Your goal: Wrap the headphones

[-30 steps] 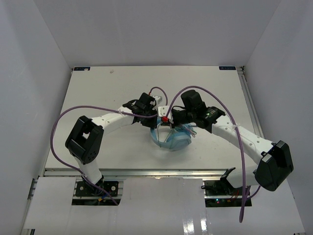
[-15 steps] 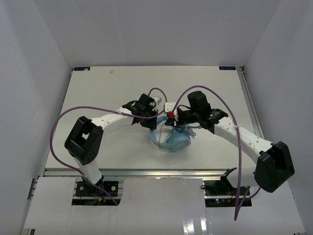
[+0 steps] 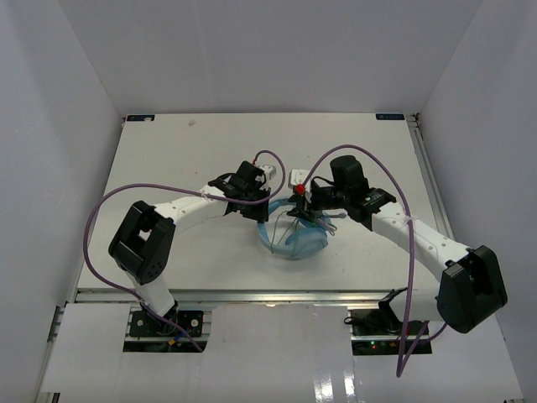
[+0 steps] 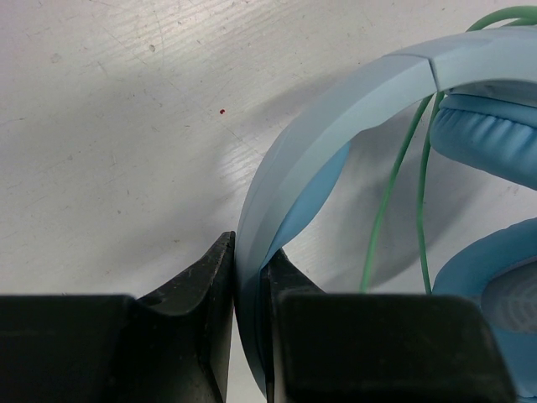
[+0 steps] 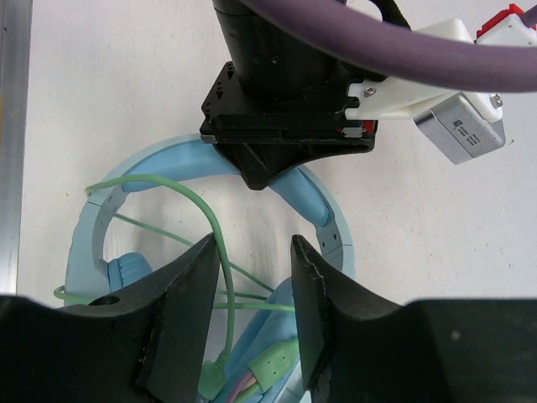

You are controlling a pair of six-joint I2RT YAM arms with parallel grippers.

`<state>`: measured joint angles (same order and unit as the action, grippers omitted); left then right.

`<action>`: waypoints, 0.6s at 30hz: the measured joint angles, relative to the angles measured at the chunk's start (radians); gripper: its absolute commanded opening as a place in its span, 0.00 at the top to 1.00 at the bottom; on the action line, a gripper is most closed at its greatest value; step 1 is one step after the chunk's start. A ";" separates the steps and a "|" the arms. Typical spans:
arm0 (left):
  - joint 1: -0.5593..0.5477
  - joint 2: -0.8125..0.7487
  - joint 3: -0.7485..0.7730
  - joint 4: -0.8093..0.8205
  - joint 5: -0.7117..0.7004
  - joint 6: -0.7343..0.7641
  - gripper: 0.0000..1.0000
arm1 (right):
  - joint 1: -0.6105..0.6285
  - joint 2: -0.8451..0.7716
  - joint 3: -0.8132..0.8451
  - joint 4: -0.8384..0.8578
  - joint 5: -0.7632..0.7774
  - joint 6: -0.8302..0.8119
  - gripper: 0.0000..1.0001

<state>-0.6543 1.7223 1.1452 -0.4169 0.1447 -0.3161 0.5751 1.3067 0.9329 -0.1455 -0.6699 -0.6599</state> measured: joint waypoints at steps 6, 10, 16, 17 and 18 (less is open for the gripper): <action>0.014 0.000 -0.004 0.003 0.012 -0.013 1.00 | 0.000 -0.008 0.000 0.004 -0.007 0.006 0.47; 0.034 0.000 -0.008 0.006 0.028 -0.020 1.00 | 0.000 -0.014 0.000 0.007 -0.007 0.012 0.47; 0.060 0.000 -0.010 0.007 0.036 -0.028 1.00 | -0.003 -0.018 0.000 0.008 -0.007 0.026 0.47; 0.063 0.000 -0.011 0.007 0.036 -0.029 1.00 | -0.004 -0.018 0.000 0.008 -0.007 0.028 0.47; 0.065 0.000 -0.011 0.007 0.035 -0.032 1.00 | -0.005 -0.019 0.000 0.008 -0.010 0.032 0.47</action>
<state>-0.5894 1.7222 1.1347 -0.4103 0.1799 -0.3477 0.5699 1.2875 0.9329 -0.1371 -0.6795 -0.6282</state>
